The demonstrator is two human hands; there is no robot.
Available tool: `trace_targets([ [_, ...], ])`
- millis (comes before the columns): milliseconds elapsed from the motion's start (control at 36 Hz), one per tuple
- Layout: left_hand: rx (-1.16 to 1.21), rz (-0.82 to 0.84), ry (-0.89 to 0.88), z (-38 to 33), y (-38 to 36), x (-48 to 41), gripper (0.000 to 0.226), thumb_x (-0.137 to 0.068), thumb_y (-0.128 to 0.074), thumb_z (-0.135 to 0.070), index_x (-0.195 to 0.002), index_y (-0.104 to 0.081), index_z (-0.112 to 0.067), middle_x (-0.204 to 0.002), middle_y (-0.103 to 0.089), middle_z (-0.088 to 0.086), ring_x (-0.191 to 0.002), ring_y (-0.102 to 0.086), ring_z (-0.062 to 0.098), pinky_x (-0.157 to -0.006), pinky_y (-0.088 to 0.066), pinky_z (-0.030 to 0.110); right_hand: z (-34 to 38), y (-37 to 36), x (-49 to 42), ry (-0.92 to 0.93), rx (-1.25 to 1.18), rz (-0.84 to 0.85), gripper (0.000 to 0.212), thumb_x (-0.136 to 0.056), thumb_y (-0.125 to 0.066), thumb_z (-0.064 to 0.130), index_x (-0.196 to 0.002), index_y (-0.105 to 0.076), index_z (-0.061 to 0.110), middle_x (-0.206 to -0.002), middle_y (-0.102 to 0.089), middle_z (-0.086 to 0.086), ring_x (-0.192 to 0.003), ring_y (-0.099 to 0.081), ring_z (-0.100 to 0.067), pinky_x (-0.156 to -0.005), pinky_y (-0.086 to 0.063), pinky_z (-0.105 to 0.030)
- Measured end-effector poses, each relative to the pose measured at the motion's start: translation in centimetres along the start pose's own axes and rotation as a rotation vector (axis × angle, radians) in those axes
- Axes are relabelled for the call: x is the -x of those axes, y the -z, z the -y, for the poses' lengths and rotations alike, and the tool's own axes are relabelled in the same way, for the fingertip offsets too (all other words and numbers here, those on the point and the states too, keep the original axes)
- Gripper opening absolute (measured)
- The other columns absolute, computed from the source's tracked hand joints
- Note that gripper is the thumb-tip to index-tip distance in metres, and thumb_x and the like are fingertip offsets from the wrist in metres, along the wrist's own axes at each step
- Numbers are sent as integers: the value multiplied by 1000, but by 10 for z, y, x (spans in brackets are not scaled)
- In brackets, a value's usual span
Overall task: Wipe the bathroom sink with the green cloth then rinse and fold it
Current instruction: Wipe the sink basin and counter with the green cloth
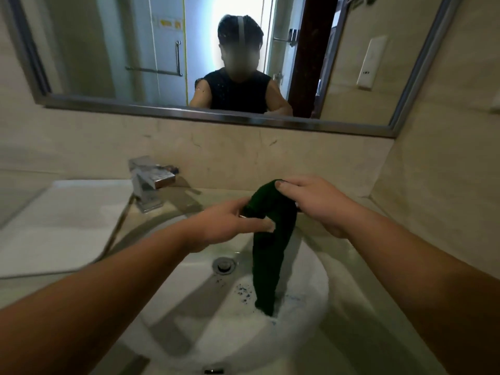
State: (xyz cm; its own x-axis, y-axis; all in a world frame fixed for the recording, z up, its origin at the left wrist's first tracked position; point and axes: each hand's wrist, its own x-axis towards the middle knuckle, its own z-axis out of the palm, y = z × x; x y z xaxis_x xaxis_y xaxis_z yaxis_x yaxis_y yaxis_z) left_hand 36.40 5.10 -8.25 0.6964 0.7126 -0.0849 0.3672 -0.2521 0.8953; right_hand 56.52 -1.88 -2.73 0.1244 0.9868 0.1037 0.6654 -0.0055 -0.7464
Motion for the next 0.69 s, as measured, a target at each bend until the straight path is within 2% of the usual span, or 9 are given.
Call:
trace_targets([
  [56, 73, -9, -9, -10, 0, 14, 36, -92, -80, -36, -123, -63, -39, -127, -71, -11, -118, -64, 7, -101, -47, 27, 16, -2, 3, 33, -20, 12, 29, -105, -53, 39, -109, -77, 23, -105, -77, -2, -102, -71, -22, -95, -58, -51],
  [111, 109, -19, -10, -17, -1, 26, 39, -92, -82, -27, -126, -63, -34, -125, -73, -9, -115, -67, 6, -98, -49, 25, 31, -3, 9, 53, -43, 11, 28, -106, -51, 37, -109, -75, 23, -102, -77, -5, -97, -73, -25, -81, -64, -44],
  [194, 145, -14, -33, -21, -4, 40, 54, -89, -85, -20, -138, -63, -21, -129, -75, -3, -122, -69, 15, -113, -50, 39, 49, -2, 17, 81, -130, -34, 29, -108, -48, 33, -106, -73, 19, -98, -77, -8, -89, -74, -26, -60, -60, -31],
  [306, 154, -20, -22, -27, -11, 55, 40, -94, -79, -16, -132, -69, -15, -126, -77, 2, -122, -70, 21, -116, -48, 47, 69, 7, 27, 28, -358, -83, 28, -108, -49, 30, -109, -73, 14, -97, -78, -9, -86, -75, -26, -52, -56, -29],
  [417, 195, -6, -18, -33, -11, 66, 28, -101, -68, -11, -129, -70, -9, -121, -79, 9, -115, -75, 26, -110, -54, 50, 78, 24, 33, -47, -382, -157, 24, -106, -54, 27, -105, -69, 7, -103, -76, -20, -88, -76, -35, -59, -64, -41],
  [500, 287, -4, -47, -45, -9, 73, 29, -103, -63, -9, -132, -67, -9, -121, -77, 13, -113, -74, 29, -104, -57, 47, 74, 36, 40, -127, -20, -142, 24, -104, -57, 34, -104, -62, 10, -98, -72, -20, -77, -76, -36, -55, -64, -44],
  [583, 348, 13, -121, -59, -6, 80, 28, -106, -56, -8, -132, -66, -10, -113, -76, 12, -105, -73, 25, -94, -57, 39, 67, 38, 50, -208, 344, 34, 49, -103, -46, 58, -129, -61, 20, -119, -67, -12, -100, -71, -33, -81, -64, -51],
  [639, 360, 19, -157, -68, -5, 83, 26, -107, -53, -7, -129, -68, -13, -113, -77, 9, -106, -73, 24, -94, -57, 37, 61, 34, 57, -219, 220, 130, 64, -98, -39, 71, -143, -56, 28, -139, -59, -5, -121, -59, -30, -101, -54, -52],
  [694, 361, 17, -175, -74, -6, 85, 26, -108, -51, -7, -125, -69, -15, -114, -77, 9, -110, -73, 25, -96, -56, 38, 55, 28, 65, -234, -35, 255, 71, -93, -35, 80, -140, -58, 32, -141, -61, -2, -124, -59, -29, -108, -48, -54],
])
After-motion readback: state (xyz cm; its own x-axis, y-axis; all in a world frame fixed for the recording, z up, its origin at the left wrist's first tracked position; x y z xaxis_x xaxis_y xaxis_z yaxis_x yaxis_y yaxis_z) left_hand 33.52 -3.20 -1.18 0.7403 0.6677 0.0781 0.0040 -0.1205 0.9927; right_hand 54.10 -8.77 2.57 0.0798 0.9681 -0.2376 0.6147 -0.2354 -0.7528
